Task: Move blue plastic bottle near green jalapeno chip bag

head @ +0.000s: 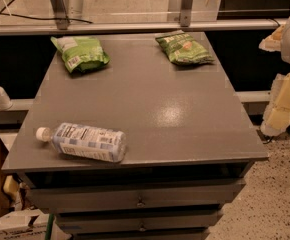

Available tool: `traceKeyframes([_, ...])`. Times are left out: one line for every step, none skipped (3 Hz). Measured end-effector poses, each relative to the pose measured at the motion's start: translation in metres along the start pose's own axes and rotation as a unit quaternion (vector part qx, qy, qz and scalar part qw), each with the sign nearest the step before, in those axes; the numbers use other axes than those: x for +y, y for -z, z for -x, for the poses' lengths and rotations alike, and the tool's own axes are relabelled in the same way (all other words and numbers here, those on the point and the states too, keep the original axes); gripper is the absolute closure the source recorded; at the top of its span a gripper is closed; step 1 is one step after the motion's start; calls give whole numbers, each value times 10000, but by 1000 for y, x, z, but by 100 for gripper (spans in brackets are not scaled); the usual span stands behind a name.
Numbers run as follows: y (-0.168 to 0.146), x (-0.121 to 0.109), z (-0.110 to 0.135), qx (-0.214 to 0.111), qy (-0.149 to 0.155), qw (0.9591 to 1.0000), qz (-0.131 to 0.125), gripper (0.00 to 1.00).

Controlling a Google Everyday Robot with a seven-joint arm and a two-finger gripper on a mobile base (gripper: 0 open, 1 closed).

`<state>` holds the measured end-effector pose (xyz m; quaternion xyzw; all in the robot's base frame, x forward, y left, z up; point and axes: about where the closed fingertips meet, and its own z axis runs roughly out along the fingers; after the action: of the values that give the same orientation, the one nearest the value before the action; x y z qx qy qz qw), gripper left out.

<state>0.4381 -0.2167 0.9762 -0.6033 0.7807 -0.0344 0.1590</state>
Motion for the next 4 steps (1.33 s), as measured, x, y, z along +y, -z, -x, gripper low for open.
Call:
traceKeyframes([0, 0, 0, -1, 0, 10000, -1, 0])
traceKeyframes([-8, 9, 13, -159, 75, 9998, -14, 0])
traceKeyframes([-24, 30, 33, -497, 162, 9986, 100, 0])
traceKeyframes([-41, 54, 58, -961, 224, 9948, 254, 0])
